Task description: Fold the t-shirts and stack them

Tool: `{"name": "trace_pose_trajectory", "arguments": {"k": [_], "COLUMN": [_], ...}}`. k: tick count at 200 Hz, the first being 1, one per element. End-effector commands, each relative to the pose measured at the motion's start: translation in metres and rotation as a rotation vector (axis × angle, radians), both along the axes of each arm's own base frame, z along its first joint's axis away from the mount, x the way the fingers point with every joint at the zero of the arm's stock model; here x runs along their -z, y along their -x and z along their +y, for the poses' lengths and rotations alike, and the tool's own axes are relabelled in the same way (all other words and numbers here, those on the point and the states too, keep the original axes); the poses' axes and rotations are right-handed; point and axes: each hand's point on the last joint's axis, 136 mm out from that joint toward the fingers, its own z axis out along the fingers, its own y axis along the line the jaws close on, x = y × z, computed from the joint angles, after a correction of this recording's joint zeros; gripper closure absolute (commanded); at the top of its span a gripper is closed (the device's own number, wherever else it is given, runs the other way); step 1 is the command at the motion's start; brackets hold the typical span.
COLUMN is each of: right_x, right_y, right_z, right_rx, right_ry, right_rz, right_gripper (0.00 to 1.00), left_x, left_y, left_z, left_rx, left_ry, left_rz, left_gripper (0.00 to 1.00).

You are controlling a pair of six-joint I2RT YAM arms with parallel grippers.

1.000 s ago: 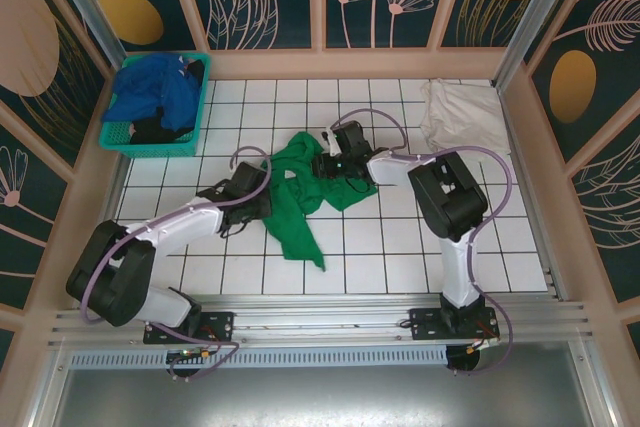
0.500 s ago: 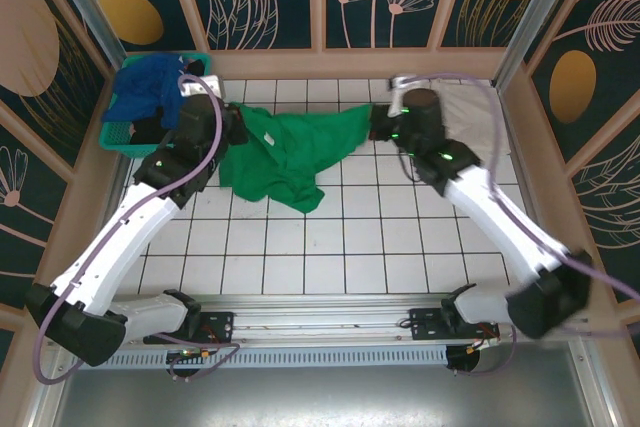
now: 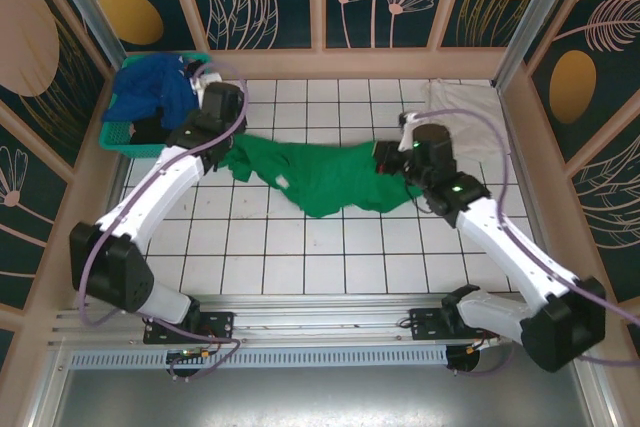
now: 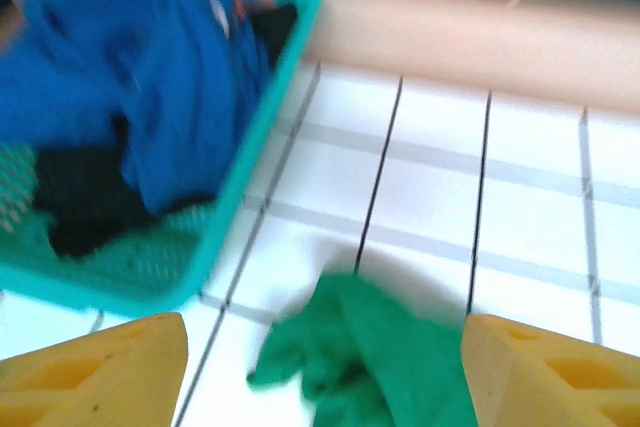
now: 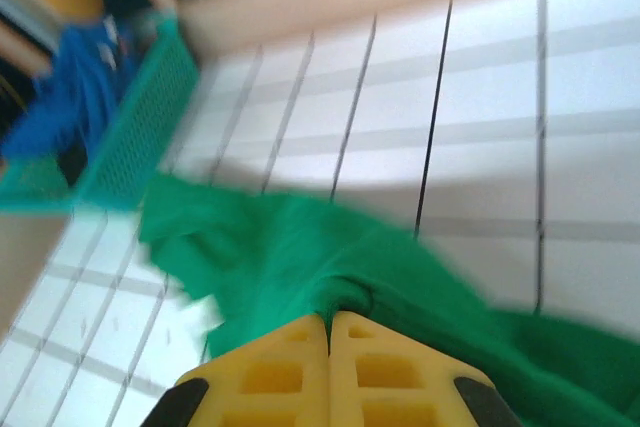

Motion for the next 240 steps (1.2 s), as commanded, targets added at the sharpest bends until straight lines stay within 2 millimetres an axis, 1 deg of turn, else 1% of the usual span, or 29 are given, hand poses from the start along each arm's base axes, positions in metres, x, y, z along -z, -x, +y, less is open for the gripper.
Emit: {"name": "trace_pose_trajectory", "arguments": {"k": [1,7,11,13,17,29,36,45,57,64,75,80,84,97,113,121,124,128,143,149,157,166,170,180,184,201,211,220,240], "right_x": [0.022,0.031,0.036,0.038,0.041,0.045,0.044,0.038,0.027,0.021,0.016,0.015,0.015,0.024,0.045,0.062,0.069,0.077,0.109,0.119,0.129,0.140,0.145,0.158,0.163,0.185,0.195,0.199,0.196], "right_y": [0.021,0.025,0.032,0.034,0.040,0.053,0.059,0.065,0.066,0.061,0.048,0.044,0.035,0.018,0.000,-0.009,-0.012,-0.016,-0.026,-0.029,-0.033,-0.035,-0.036,-0.038,-0.039,-0.040,-0.041,-0.044,-0.048], "right_z": [0.031,0.031,0.037,0.039,0.042,0.050,0.053,0.056,0.052,0.044,0.020,0.011,-0.005,-0.039,-0.061,-0.073,-0.077,-0.084,-0.110,-0.118,-0.125,-0.127,-0.126,-0.125,-0.124,-0.122,-0.126,-0.127,-0.128], "right_rx": [-0.075,-0.069,-0.092,-0.099,-0.117,-0.172,-0.200,-0.234,-0.239,-0.206,-0.107,-0.067,-0.004,0.124,0.156,0.188,0.200,0.219,0.300,0.326,0.347,0.349,0.343,0.342,0.342,0.340,0.361,0.369,0.382], "right_ry": [-0.170,-0.174,-0.177,-0.179,-0.183,-0.188,-0.185,-0.193,-0.188,-0.166,-0.104,-0.070,-0.049,-0.010,-0.009,0.018,0.029,0.045,0.122,0.141,0.139,0.128,0.124,0.126,0.124,0.126,0.142,0.150,0.146], "right_rz": [0.129,0.154,0.170,0.177,0.190,0.223,0.228,0.226,0.190,0.166,0.133,0.118,0.109,0.104,0.135,0.169,0.186,0.207,0.283,0.306,0.326,0.349,0.361,0.389,0.399,0.446,0.476,0.491,0.470], "right_gripper": [0.98,0.96,0.96,0.96,0.95,0.88,0.82,0.78,0.72,0.66,0.59,0.55,0.51,0.46,0.40,0.38,0.38,0.38,0.38,0.38,0.38,0.38,0.38,0.38,0.38,0.41,0.46,0.52,0.74], "left_x": [0.055,0.061,0.065,0.065,0.075,0.083,0.089,0.100,0.120,0.133,0.153,0.158,0.161,0.170,0.179,0.177,0.187,0.189,0.195,0.193,0.186,0.180,0.168,0.157,0.143,0.124,0.113,0.103,0.085], "left_y": [0.038,0.048,0.054,0.057,0.067,0.086,0.096,0.107,0.118,0.122,0.123,0.124,0.123,0.117,0.107,0.102,0.102,0.100,0.100,0.101,0.100,0.100,0.099,0.100,0.095,0.097,0.096,0.096,0.097], "left_z": [-0.024,-0.033,-0.040,-0.045,-0.053,-0.085,-0.102,-0.124,-0.147,-0.159,-0.170,-0.176,-0.180,-0.188,-0.193,-0.194,-0.194,-0.194,-0.188,-0.186,-0.184,-0.181,-0.180,-0.176,-0.179,-0.174,-0.170,-0.168,-0.162], "left_rx": [0.079,0.116,0.141,0.160,0.189,0.278,0.310,0.358,0.394,0.418,0.416,0.428,0.435,0.427,0.420,0.413,0.406,0.402,0.373,0.372,0.370,0.365,0.370,0.371,0.377,0.386,0.380,0.380,0.377], "left_ry": [0.184,0.250,0.293,0.318,0.350,0.432,0.444,0.452,0.467,0.479,0.485,0.487,0.486,0.482,0.460,0.450,0.434,0.424,0.383,0.378,0.374,0.364,0.368,0.357,0.363,0.355,0.347,0.336,0.324], "left_rz": [0.157,0.155,0.151,0.145,0.157,0.164,0.188,0.226,0.276,0.308,0.353,0.362,0.366,0.373,0.383,0.378,0.399,0.405,0.432,0.430,0.417,0.401,0.376,0.361,0.333,0.304,0.285,0.274,0.249], "left_gripper": [0.26,0.25,0.25,0.24,0.24,0.24,0.24,0.22,0.19,0.18,0.17,0.17,0.17,0.17,0.19,0.26,0.30,0.34,0.60,0.67,0.73,0.77,0.80,0.82,0.84,0.86,0.87,0.90,0.90]}}
